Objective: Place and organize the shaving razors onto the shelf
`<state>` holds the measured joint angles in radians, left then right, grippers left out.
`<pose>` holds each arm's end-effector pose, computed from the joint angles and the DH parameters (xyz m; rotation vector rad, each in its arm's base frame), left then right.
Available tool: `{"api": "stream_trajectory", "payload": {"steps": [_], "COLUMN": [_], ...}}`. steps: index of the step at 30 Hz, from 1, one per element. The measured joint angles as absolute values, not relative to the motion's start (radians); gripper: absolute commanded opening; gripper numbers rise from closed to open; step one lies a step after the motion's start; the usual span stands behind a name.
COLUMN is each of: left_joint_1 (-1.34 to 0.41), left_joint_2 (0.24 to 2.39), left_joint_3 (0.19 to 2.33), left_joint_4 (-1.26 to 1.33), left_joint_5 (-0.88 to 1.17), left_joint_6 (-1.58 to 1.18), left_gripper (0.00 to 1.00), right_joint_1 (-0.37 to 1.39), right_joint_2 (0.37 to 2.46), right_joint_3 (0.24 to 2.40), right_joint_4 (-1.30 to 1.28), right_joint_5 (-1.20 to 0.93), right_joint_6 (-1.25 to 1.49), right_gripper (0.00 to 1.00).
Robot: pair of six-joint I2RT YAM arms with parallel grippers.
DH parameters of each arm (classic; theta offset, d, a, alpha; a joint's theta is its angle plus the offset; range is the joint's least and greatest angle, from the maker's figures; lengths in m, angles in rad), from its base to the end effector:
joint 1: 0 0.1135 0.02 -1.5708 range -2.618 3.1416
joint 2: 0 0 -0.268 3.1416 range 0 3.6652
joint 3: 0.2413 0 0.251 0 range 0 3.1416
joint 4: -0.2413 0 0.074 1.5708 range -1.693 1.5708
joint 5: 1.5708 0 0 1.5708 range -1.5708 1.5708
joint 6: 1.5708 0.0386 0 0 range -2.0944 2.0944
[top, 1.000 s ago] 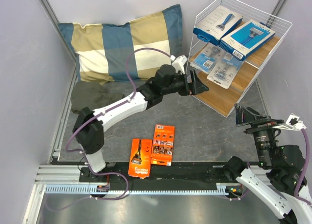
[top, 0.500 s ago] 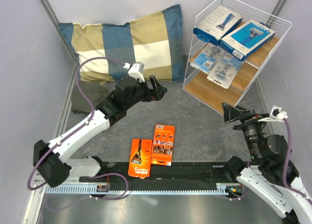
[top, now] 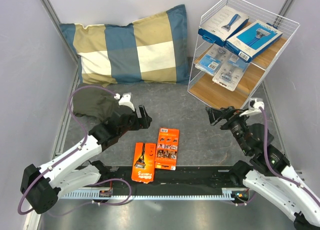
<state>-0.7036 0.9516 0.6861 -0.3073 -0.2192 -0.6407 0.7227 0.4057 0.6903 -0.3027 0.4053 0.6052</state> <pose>0.1650 -0.1290 0.2651 -0.0620 2.1787 -0.5510 0.0853 0.0549 0.3433 0.2285 1.6173 0.7099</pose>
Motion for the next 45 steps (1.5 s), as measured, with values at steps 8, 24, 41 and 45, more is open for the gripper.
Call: {"api": "stream_trajectory", "payload": {"steps": [8,24,41,45], "left_joint_1": [-0.703,-0.708,-0.843,-0.872], "left_joint_2": [0.943,1.065,1.423,1.485], "left_joint_3": [0.537,0.502,0.557,0.583], "left_joint_4": [-0.315,-0.159,0.113,0.176], "left_joint_5": [-0.169,-0.040,0.119,0.155], "left_joint_6": [-0.702,-0.715,-0.719,-0.731], "left_gripper": [0.93,0.93,0.80,0.73], "right_joint_1": [0.723,0.723,0.723,0.723], "right_joint_2": [0.579,0.800,1.090,1.210], "right_joint_3": [0.588,0.271,0.157,0.157], "right_joint_4": [-0.215,0.037,0.432,0.501], "right_joint_5": [0.205,-0.099,-0.241,-0.255], "right_joint_6": [0.610,0.761,0.895,0.894], "right_gripper": [0.95,0.87,0.58,0.46]}}
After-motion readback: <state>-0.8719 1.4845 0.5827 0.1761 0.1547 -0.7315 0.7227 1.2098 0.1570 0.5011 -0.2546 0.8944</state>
